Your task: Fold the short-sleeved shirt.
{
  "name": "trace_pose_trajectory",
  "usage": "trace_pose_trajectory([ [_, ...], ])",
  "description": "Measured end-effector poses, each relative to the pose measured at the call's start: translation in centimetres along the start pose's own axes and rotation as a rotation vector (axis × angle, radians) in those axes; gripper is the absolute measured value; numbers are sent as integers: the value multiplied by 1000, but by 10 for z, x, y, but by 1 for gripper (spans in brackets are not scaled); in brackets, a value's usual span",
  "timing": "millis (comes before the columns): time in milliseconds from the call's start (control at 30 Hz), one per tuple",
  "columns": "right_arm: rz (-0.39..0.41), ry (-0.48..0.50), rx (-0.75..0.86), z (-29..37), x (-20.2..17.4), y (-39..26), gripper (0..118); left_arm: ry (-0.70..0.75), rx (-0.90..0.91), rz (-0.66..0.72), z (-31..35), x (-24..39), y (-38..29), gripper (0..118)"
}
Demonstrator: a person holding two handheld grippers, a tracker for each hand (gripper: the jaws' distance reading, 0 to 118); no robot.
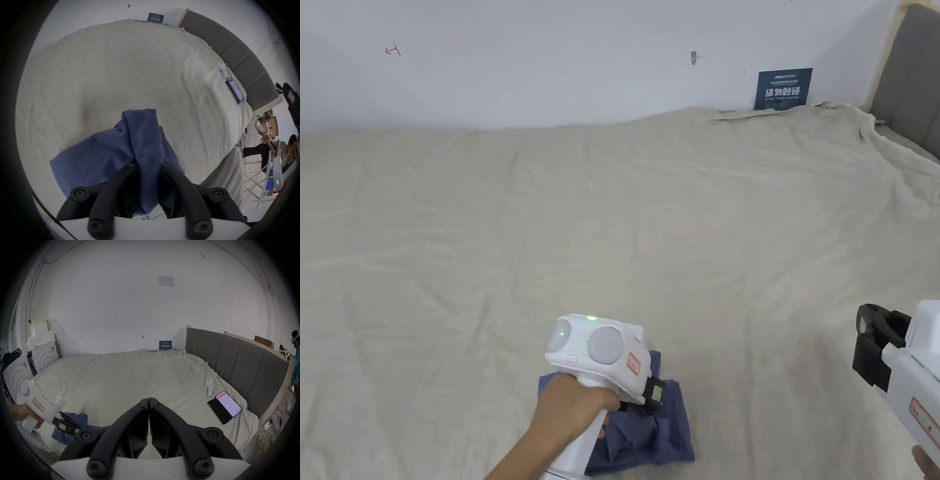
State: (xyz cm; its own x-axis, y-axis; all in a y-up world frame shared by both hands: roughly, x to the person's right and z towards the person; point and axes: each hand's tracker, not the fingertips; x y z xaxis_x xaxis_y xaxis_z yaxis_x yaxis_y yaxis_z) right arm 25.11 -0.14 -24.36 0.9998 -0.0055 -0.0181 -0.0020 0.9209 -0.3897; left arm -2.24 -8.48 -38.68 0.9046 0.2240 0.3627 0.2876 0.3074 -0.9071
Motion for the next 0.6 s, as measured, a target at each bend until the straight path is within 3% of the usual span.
trace_pose_trajectory([
  [267,0,-11,0,3,4,0,0,15,12,-2,-1,6,-3,25],
  [300,-1,-13,0,3,5,0,0,-20,27,13,5,4,-4,32],
  [433,-3,-14,2,4,6,1,0,-103,126,31,38,1,-8,95],
  [467,-4,-13,3,5,6,2,0,-113,169,18,47,0,-11,106],
  [500,-4,-13,5,6,5,3,0,-113,223,19,59,-1,-14,113],
  [600,0,-12,13,9,4,5,0,-118,349,44,87,-11,-25,114],
])
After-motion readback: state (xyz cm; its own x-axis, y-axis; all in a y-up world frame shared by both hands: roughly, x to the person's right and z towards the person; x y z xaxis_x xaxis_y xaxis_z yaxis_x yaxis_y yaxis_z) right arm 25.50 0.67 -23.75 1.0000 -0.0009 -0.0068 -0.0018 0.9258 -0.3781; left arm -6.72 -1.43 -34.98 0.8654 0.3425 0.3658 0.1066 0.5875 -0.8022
